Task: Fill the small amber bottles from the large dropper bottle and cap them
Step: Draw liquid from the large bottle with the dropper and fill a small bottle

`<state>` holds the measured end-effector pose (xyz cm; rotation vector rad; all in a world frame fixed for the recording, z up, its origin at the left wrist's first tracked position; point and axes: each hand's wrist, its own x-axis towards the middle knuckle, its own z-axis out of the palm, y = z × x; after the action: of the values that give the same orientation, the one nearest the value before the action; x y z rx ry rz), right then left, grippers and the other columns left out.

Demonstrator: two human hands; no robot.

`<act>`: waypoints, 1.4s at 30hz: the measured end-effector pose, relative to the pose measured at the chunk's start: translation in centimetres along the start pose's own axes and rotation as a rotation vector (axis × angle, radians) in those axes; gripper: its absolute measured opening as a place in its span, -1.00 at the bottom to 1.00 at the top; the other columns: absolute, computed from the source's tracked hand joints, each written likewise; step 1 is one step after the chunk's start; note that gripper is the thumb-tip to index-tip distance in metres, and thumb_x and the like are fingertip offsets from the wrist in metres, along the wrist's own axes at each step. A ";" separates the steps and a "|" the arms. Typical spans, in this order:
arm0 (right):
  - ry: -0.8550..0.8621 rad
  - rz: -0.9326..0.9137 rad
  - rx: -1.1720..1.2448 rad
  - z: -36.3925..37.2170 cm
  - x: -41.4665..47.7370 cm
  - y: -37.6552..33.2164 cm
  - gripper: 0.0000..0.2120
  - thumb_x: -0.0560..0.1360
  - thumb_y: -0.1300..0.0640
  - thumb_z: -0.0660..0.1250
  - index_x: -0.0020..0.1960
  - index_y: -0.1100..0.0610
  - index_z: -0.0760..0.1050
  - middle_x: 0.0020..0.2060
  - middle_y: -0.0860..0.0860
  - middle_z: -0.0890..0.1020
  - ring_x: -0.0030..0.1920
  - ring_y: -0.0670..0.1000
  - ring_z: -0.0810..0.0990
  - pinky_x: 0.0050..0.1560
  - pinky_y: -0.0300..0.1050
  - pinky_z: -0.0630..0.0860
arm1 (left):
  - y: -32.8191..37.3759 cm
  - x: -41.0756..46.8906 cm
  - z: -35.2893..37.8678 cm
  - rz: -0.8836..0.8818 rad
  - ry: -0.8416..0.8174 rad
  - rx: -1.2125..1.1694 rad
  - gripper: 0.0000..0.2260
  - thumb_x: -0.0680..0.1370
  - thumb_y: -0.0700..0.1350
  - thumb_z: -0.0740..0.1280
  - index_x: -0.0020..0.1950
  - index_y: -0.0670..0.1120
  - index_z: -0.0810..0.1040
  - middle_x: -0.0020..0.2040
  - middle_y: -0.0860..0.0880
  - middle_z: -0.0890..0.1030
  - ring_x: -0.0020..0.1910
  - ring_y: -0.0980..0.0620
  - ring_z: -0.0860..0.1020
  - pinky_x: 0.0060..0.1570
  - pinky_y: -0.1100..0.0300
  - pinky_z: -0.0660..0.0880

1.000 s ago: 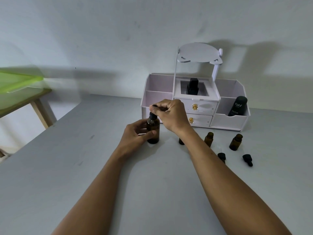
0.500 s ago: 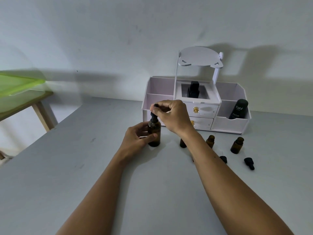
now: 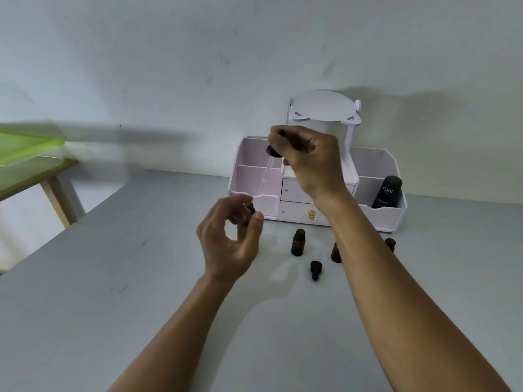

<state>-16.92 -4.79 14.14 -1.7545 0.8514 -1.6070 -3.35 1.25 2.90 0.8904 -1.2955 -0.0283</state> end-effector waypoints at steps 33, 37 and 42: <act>0.018 0.229 -0.247 -6.7 -2.2 4.5 -0.91 0.46 0.15 0.50 -0.05 0.12 0.71 -0.20 -0.01 0.74 -0.18 -0.11 0.72 0.00 -0.14 0.65 | -2.3 -3.2 6.3 -0.614 -0.601 0.031 -0.66 0.49 -0.21 0.49 0.26 -0.11 0.63 0.01 0.10 0.68 -0.13 0.43 0.59 -0.03 0.57 0.47; 0.014 0.221 -0.266 -6.8 -2.2 4.8 -0.89 0.45 0.13 0.51 -0.04 0.13 0.72 -0.20 0.02 0.74 -0.21 -0.09 0.68 0.00 -0.08 0.65 | -2.4 -3.3 6.4 -0.610 -0.599 0.027 -0.68 0.49 -0.23 0.49 0.24 -0.12 0.64 -0.04 0.15 0.66 -0.17 0.50 0.58 -0.07 0.60 0.45; 0.002 0.200 -0.273 -6.7 -2.2 4.7 -0.90 0.46 0.18 0.50 -0.04 0.18 0.71 -0.25 0.01 0.73 -0.34 -0.23 0.63 -0.13 -0.24 0.58 | -2.5 -3.2 6.4 -0.603 -0.594 0.045 -0.70 0.48 -0.23 0.49 0.21 -0.10 0.66 -0.08 0.16 0.66 -0.15 0.46 0.59 -0.08 0.60 0.45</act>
<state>-24.05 -5.98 9.66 -1.7828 1.2536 -1.4145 -8.58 -2.43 -1.11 1.3461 -1.5193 -0.7895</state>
